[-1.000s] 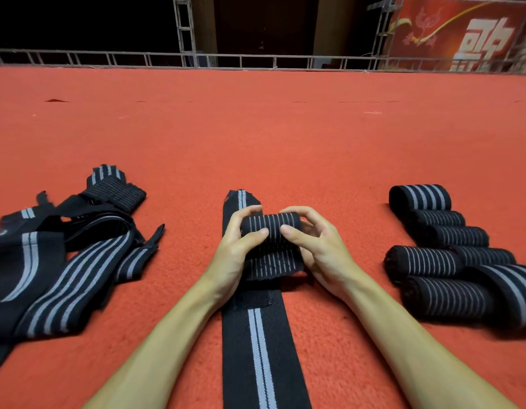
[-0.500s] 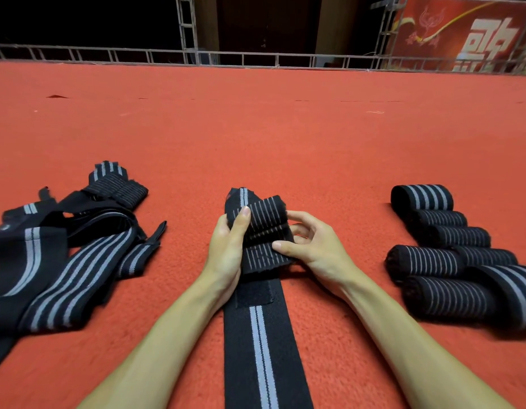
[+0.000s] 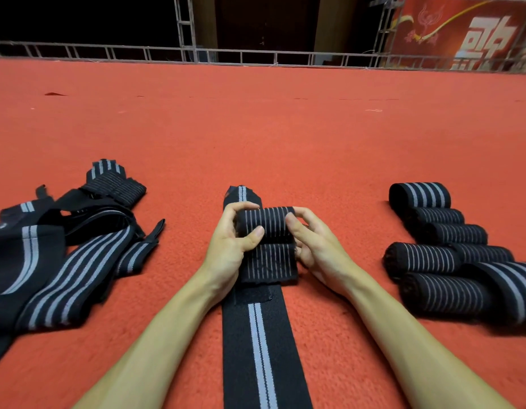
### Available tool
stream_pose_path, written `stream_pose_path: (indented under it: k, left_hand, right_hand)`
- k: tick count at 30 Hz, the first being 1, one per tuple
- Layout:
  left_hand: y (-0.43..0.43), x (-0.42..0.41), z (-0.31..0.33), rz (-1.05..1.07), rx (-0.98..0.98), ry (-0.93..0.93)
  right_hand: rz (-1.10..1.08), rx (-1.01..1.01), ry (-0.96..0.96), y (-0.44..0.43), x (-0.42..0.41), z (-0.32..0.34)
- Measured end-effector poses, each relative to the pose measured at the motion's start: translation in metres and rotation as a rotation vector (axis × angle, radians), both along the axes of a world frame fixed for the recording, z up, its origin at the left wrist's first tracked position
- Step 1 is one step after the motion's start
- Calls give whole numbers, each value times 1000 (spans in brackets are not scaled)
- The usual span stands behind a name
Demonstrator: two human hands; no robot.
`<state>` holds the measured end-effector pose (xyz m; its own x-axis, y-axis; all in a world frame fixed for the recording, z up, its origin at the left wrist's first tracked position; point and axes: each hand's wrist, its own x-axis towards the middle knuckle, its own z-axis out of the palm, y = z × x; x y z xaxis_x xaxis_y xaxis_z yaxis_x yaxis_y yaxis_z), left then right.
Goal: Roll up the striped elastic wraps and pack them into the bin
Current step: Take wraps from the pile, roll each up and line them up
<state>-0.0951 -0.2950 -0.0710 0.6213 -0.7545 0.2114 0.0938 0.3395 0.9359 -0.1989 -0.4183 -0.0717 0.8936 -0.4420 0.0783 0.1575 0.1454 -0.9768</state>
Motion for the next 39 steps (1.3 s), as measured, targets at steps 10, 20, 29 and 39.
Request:
stream_pose_path:
  k: [10, 20, 29, 39]
  left_hand:
    - [1, -5, 4, -135, 19, 75]
    - [-3, -4, 1, -48, 106, 144]
    - [4, -10, 20, 95, 114, 113]
    - [-73, -64, 52, -6, 184, -89]
  right_hand:
    - [-52, 2, -116, -1, -7, 4]
    - [-54, -72, -142, -5, -3, -4]
    - [-157, -49, 93, -3, -11, 31]
    - [-308, -588, 327, -81, -95, 78]
